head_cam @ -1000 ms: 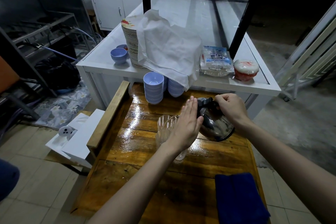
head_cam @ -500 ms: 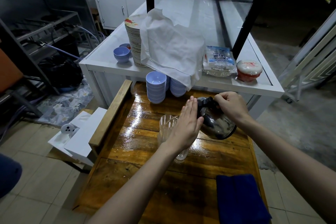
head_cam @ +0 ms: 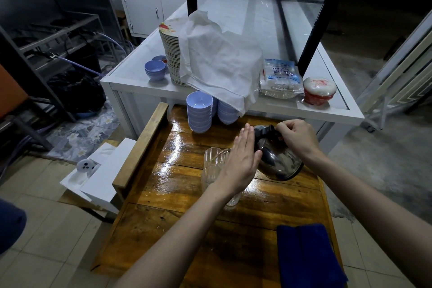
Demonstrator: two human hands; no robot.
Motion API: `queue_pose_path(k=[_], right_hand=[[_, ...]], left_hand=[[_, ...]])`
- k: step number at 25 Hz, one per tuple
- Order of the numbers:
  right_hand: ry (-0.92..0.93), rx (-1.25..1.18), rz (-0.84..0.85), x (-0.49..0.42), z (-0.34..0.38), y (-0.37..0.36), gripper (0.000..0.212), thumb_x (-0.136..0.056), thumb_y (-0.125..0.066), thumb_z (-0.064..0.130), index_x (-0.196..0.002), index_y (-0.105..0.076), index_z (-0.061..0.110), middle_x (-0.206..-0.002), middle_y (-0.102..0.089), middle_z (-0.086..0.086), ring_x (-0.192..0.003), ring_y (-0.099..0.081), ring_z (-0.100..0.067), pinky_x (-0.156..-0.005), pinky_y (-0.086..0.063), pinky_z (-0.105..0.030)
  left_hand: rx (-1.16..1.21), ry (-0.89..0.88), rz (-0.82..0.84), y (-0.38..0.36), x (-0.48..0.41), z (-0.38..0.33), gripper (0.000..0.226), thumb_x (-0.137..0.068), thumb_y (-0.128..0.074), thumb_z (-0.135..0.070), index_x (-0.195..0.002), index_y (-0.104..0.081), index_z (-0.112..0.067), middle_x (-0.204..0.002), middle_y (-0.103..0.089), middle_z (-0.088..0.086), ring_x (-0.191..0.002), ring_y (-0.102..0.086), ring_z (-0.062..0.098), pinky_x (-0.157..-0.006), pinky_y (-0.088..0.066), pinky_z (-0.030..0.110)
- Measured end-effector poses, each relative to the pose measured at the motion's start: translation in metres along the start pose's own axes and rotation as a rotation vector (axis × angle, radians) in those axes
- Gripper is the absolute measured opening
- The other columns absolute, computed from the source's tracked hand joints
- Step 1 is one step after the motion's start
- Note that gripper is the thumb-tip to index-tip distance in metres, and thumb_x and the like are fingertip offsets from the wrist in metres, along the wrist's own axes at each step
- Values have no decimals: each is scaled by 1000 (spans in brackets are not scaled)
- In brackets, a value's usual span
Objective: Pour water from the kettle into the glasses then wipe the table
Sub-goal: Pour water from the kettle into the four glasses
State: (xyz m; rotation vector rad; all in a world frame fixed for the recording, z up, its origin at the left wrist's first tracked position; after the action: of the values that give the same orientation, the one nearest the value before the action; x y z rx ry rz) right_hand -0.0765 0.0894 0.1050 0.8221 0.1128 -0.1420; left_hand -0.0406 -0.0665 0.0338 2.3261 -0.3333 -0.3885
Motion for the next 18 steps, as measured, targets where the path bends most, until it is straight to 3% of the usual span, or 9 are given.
queue_pose_path(k=[9,18], right_hand=[[-2,27,-4,-4,6,1,36,-88,-55,26,-56,-66,14,-58,-66,-4,-56,-59,-18,-53,-40,-29],[18,36,8,-6,8,-1,35,-87,-54,27,-58,-68,12,-59,-67,-5,-59,-62,-22,-57,-44,-35]], left_hand=[[10,5,-28,3,0,0,63,-103,-25,-34,-153,7,-13,-162,12,3,-148,14,8,-122,2,32],[-1,5,-41,5,1,2,63,-102,-26,-32,-153,6,-11,-162,10,6,-148,13,11,-122,2,32]])
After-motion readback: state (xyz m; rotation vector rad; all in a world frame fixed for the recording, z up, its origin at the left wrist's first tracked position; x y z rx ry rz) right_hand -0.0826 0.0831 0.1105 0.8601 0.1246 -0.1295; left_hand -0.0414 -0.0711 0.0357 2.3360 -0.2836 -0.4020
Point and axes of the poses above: each hand's wrist, its own x-axis away from the middle knuckle, its own y-axis out of the back of the hand, z = x × y, the point moved 3 cm from there along -x, towards the middle knuckle
